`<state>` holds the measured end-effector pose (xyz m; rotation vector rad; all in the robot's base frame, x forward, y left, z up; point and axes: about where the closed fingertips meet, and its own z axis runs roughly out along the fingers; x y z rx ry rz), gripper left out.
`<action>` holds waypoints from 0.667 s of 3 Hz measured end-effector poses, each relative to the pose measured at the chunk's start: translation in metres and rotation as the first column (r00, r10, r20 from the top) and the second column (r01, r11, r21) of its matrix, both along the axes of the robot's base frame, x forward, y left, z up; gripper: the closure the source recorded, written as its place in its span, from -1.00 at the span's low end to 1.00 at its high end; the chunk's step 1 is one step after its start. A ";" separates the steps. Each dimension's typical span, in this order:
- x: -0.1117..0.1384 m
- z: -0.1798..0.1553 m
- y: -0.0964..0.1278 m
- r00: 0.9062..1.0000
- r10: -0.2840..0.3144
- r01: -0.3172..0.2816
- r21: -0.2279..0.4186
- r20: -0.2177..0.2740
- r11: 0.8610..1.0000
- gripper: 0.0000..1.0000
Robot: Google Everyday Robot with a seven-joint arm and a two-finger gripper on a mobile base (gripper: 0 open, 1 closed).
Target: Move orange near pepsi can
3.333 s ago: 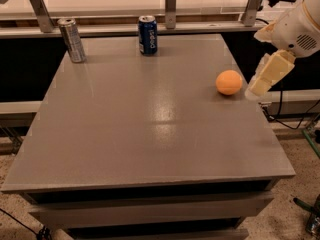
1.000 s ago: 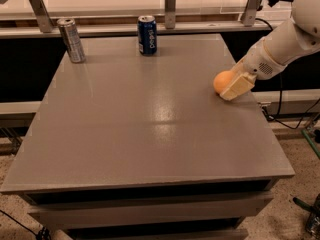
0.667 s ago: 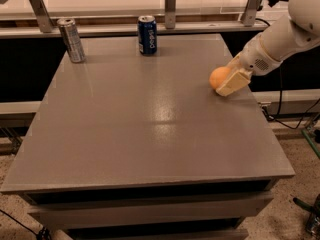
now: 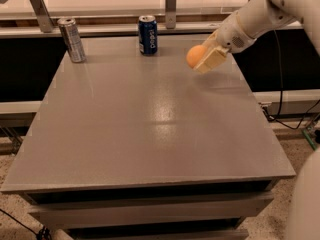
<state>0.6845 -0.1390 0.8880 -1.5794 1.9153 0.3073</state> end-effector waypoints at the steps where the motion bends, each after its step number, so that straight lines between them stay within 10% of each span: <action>1: 0.033 0.002 0.026 1.000 0.024 -0.025 0.031 0.018 0.999 1.00; 2: 0.060 -0.008 0.049 0.999 0.033 -0.035 0.085 0.032 0.996 1.00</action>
Offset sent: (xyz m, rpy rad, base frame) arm 0.0965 0.0675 -0.0097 0.1536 -0.0630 0.0337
